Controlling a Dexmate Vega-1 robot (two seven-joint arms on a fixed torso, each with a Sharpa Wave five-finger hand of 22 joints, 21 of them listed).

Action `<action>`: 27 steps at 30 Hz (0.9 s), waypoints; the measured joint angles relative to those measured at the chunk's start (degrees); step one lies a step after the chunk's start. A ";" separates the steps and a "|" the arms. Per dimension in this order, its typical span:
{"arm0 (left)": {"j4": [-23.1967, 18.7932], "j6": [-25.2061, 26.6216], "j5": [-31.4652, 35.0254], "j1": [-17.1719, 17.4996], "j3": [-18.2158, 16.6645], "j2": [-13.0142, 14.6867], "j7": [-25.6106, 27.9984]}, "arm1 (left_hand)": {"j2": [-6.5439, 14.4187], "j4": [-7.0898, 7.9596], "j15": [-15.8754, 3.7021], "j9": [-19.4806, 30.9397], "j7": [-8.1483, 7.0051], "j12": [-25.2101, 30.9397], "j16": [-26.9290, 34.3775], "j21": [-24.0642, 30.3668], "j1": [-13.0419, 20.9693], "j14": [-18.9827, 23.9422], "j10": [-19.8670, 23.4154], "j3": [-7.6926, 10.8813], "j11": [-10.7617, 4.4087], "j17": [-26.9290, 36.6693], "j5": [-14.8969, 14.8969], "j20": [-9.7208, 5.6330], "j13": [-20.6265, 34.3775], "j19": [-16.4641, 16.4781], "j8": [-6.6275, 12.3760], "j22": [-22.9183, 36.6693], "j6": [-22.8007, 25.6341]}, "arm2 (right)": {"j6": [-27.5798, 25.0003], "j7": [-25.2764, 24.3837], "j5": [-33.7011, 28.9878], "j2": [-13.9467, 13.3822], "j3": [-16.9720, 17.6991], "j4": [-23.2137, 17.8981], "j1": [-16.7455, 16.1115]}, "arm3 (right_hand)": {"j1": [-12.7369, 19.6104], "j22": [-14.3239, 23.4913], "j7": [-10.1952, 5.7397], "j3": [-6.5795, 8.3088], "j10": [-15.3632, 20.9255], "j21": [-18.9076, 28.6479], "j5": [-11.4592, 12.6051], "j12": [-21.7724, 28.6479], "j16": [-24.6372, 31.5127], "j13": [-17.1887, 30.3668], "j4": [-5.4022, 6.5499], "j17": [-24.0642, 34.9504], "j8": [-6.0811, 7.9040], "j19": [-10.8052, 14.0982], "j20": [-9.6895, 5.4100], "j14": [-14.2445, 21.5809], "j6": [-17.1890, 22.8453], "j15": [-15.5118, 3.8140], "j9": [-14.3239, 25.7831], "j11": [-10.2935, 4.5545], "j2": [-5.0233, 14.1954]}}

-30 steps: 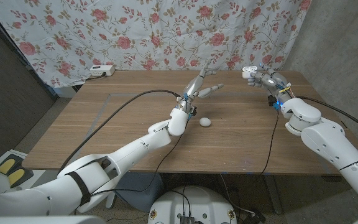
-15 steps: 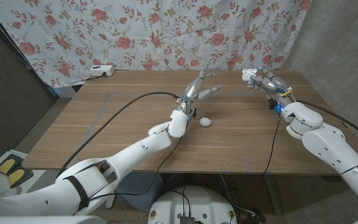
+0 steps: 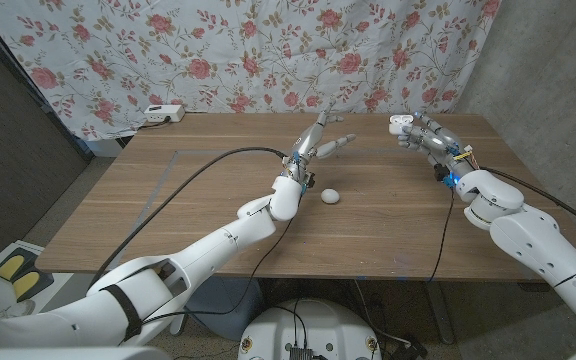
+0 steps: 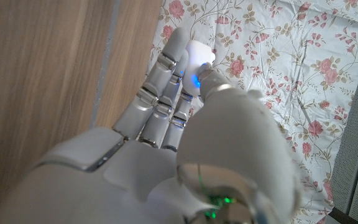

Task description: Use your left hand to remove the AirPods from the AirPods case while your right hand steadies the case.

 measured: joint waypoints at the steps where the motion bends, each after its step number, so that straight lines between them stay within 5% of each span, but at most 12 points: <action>1: -0.08 0.11 -0.02 0.00 -0.09 0.09 0.00 | 0.07 -0.09 0.00 0.04 -0.04 0.00 0.00 0.00 -0.07 0.00 0.25 0.09 0.11 -0.17 0.00 0.00 0.00 0.00 0.42 0.00 1.19 | 0.03 0.00 0.00 -0.08 0.00 -0.05 -0.09 | 0.00 0.00 0.00 0.00 0.00 0.00 0.00 0.00 -0.17 0.00 0.00 0.01 0.00 0.00 0.00 0.00 0.00 0.00 0.00 0.00 0.00; 6: -0.28 0.31 -0.11 0.00 -0.32 0.26 0.05 | 0.65 -0.70 0.31 0.17 -1.95 -0.22 0.34 0.00 -0.66 0.30 0.96 0.71 0.01 -0.90 0.00 0.54 -0.26 -0.10 2.99 0.00 10.13 | 0.04 -0.08 0.00 -0.63 -0.09 -0.35 -0.63 | 0.00 0.00 0.32 0.00 0.00 0.08 -0.01 0.00 -0.17 0.00 0.00 0.27 0.00 -0.22 0.23 -0.01 0.32 0.01 0.00 0.00 0.00; 12: -0.31 -0.17 -1.51 -0.01 -1.25 0.23 0.23 | 0.91 -0.70 0.31 0.44 -3.39 -0.45 0.34 0.00 -0.91 0.30 1.58 1.18 0.00 -1.17 0.00 0.62 -0.26 -0.01 4.28 0.00 15.00 | 0.04 -0.26 -0.23 -1.13 -0.29 -0.64 -1.02 | 0.00 0.00 0.34 0.00 0.00 0.28 0.44 0.00 -0.39 0.00 0.00 0.54 0.00 -0.35 0.11 0.10 0.34 0.13 0.00 0.00 0.00; 15: -0.31 -0.68 -2.22 -0.01 -1.71 0.07 0.35 | 1.15 -0.70 0.31 0.44 -3.67 -0.45 0.55 0.00 -1.15 0.30 1.58 1.18 0.00 -1.43 0.00 0.62 -0.37 -0.01 4.96 0.00 17.63 | 0.04 -0.35 -0.49 -1.42 -0.42 -0.79 -1.14 | 0.01 -0.10 0.96 -0.01 0.00 0.48 0.44 0.00 -0.84 0.00 0.00 0.79 0.12 -0.34 0.11 0.18 2.24 0.22 0.27 0.00 0.00; 19: -0.27 -0.97 -2.87 0.02 -2.18 -0.06 0.42 | 1.17 -0.70 0.31 0.44 -3.92 -0.84 0.55 0.00 -1.67 0.30 1.78 1.18 0.21 -1.44 0.00 0.62 -0.54 -0.01 5.15 0.00 18.68 | -0.01 -0.48 -0.87 -1.74 -0.53 -0.97 -1.19 | 0.16 -0.16 1.83 -0.24 0.00 1.08 0.77 0.00 -1.89 0.00 0.24 1.30 1.98 -1.13 0.52 0.48 7.88 -0.06 0.77 0.00 -0.15; 27: -0.25 -1.05 -3.70 0.23 -2.61 -0.22 0.34 | 0.94 -0.70 0.31 0.43 -3.61 -1.05 0.55 0.00 -1.90 0.29 1.78 1.18 0.21 -1.44 0.00 0.62 -0.53 -0.01 4.59 0.00 17.94 | -0.62 -0.72 -1.38 -2.48 -0.76 -1.30 -1.14 | 0.53 -0.16 -2.41 -0.96 0.00 2.36 0.97 0.00 -2.70 -0.01 0.01 2.12 3.74 -1.12 0.52 0.58 14.36 0.03 1.95 0.00 -0.22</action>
